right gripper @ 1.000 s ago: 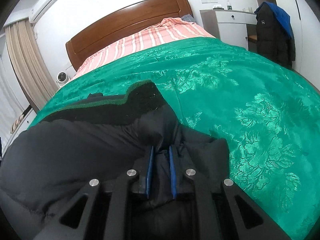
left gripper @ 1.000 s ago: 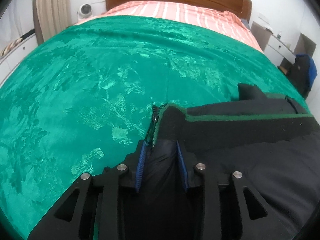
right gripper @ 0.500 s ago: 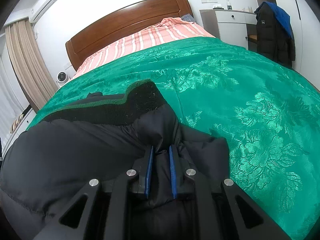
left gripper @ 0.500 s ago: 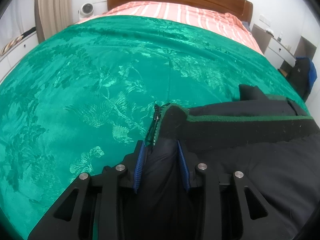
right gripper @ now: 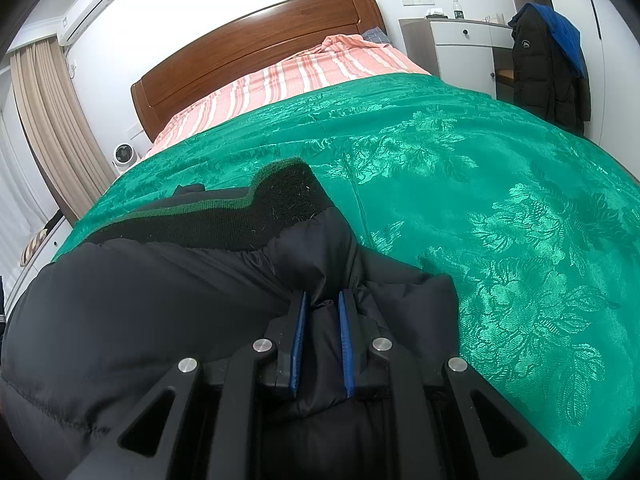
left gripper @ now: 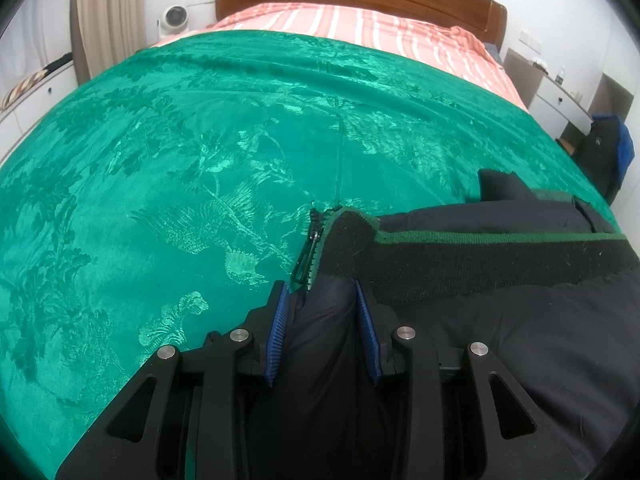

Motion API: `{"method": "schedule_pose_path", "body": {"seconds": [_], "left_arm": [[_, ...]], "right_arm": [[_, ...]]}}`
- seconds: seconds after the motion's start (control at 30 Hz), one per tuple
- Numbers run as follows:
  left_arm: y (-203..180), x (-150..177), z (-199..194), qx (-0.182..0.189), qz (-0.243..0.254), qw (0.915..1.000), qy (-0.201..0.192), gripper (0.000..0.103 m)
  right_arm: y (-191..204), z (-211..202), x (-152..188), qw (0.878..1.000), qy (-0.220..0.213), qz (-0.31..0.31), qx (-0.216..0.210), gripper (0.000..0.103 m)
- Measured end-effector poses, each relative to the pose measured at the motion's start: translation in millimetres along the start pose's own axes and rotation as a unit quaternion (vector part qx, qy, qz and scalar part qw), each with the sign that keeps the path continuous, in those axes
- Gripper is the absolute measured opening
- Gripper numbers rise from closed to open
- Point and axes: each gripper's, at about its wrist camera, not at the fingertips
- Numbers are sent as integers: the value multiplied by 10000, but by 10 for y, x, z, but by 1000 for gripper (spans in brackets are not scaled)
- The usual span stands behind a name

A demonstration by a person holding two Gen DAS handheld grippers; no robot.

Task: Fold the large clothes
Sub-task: 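Lift the hem with both tools and fold it up over the collar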

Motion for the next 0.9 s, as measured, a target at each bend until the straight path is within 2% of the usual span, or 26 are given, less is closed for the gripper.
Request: {"method": "schedule_pose_path", "body": {"seconds": [0.9], "left_arm": [[23,6,26,64,-97,9999,-3,38]], "right_arm": [[0,5,-2,10000,-4,-6,5,14]]}}
Point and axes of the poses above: each gripper's, at about its wrist camera, not at the fingertips, and z roughly the way its jaws point, y to its left, x to its underside, and after that the axes turned 6 degrees about z, right-handed
